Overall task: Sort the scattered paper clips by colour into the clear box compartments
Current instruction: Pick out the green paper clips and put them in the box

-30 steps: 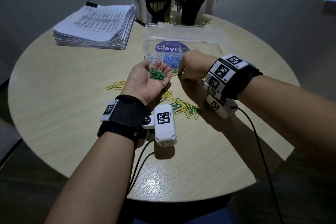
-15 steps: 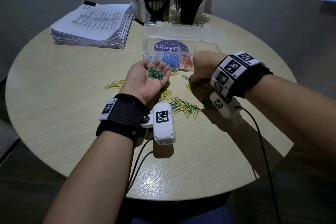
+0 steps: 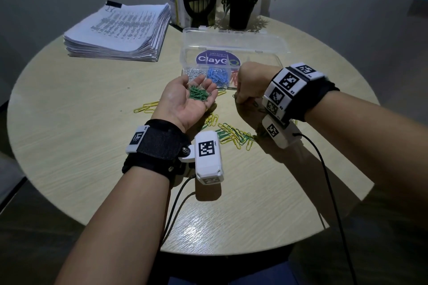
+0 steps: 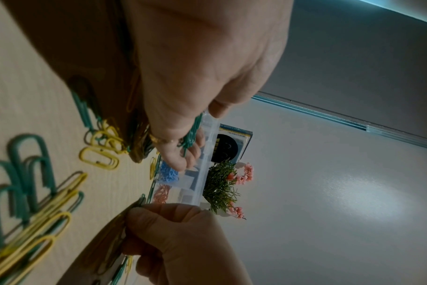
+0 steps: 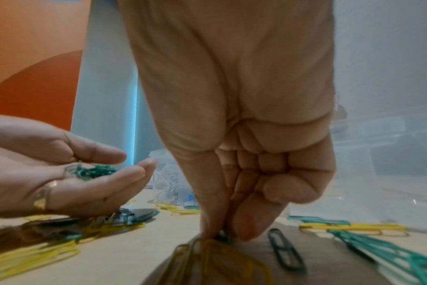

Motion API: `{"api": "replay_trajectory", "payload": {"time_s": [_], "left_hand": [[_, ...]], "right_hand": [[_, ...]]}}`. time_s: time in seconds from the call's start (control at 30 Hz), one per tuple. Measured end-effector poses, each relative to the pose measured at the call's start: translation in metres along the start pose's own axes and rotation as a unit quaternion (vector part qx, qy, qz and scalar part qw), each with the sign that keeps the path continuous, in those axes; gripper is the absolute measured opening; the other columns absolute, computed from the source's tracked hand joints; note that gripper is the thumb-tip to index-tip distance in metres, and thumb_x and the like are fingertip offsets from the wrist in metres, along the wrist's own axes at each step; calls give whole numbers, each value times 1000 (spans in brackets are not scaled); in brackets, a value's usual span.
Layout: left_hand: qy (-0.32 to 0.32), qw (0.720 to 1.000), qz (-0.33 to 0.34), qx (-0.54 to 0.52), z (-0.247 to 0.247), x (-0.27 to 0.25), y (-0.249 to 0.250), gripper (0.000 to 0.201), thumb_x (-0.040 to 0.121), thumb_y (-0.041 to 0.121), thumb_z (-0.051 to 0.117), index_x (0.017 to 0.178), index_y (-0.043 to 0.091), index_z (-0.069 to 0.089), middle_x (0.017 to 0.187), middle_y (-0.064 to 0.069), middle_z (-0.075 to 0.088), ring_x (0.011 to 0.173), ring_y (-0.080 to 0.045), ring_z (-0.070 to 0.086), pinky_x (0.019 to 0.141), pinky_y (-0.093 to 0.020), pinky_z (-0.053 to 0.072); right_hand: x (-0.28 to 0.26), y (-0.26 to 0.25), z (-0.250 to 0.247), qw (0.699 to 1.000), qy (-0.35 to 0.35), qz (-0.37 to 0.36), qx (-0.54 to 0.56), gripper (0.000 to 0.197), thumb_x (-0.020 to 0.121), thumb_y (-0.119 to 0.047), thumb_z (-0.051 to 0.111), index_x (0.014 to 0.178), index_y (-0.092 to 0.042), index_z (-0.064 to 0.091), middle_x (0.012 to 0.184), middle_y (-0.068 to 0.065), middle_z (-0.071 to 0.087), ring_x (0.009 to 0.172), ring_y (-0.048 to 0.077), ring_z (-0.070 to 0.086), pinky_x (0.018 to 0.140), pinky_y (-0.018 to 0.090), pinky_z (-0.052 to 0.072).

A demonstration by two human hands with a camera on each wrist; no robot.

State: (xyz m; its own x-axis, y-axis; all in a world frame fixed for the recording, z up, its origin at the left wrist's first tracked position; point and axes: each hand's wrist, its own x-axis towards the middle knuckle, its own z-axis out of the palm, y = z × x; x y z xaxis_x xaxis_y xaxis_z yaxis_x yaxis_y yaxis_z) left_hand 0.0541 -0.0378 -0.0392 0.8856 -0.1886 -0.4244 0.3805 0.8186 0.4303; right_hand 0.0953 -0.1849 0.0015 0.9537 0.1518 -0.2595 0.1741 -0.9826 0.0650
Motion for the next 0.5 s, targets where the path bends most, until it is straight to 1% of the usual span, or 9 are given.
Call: {"api": "replay_trajectory", "payload": {"time_s": [0.07, 0.13, 0.2, 0.27, 0.33, 0.4, 0.47, 0.5], "left_hand": [[0, 1000, 0, 2, 0, 0, 0, 42, 103, 30, 28, 89, 2, 56, 84, -14, 57, 85, -24, 57, 84, -37, 47], [2, 1000, 1, 4, 0, 0, 0, 42, 103, 30, 28, 89, 2, 56, 84, -14, 57, 84, -24, 57, 83, -37, 47], [2, 1000, 1, 8, 1, 0, 0, 42, 103, 30, 28, 89, 2, 56, 84, -14, 57, 84, -24, 57, 81, -37, 47], [2, 1000, 1, 12, 0, 1, -1, 42, 103, 30, 28, 89, 3, 56, 84, -14, 57, 84, -24, 57, 79, -37, 47], [6, 1000, 0, 16, 1, 1, -1, 41, 103, 30, 29, 89, 3, 57, 84, -14, 58, 84, -24, 58, 79, -37, 48], [9, 1000, -1, 23, 1, 1, -2, 39, 102, 28, 31, 88, 3, 57, 83, -13, 58, 83, -24, 58, 79, -37, 47], [9, 999, -2, 36, 1, 1, -3, 38, 102, 28, 31, 89, 3, 57, 84, -14, 58, 83, -25, 58, 82, -37, 46], [9, 999, -2, 43, 2, 1, -3, 38, 102, 28, 31, 90, 3, 57, 86, -14, 58, 85, -25, 58, 85, -38, 46]], "right_hand": [[0, -1, 2, 1000, -9, -1, 2, 36, 82, -24, 72, 107, 2, 66, 85, 9, 59, 76, 21, 53, 51, 26, 39], [-1, -2, 2, 1000, -22, 6, 5, 32, 84, -23, 69, 105, 1, 65, 78, 6, 57, 67, 19, 52, 49, 24, 37], [-2, -3, 3, 1000, -22, 12, 14, 27, 84, -23, 67, 101, -3, 63, 69, 3, 51, 59, 14, 46, 47, 24, 36], [-4, -3, 4, 999, -10, 18, 27, 22, 83, -23, 66, 95, -5, 62, 66, 2, 49, 61, 16, 47, 47, 24, 35], [-5, -3, 4, 999, -6, 19, 43, 21, 81, -22, 68, 91, -6, 62, 67, 3, 51, 68, 20, 50, 47, 23, 34], [-5, -1, 6, 998, -8, 16, 64, 22, 78, -20, 70, 91, -3, 66, 72, 5, 56, 69, 20, 52, 48, 22, 36], [-6, 0, 4, 994, 3, 10, 111, 18, 75, -13, 70, 88, -2, 71, 74, 8, 62, 62, 18, 52, 50, 22, 38], [-7, 0, 0, 988, 17, 3, 154, 14, 75, -10, 68, 85, -1, 72, 73, 9, 64, 57, 16, 52, 48, 21, 39]]}}
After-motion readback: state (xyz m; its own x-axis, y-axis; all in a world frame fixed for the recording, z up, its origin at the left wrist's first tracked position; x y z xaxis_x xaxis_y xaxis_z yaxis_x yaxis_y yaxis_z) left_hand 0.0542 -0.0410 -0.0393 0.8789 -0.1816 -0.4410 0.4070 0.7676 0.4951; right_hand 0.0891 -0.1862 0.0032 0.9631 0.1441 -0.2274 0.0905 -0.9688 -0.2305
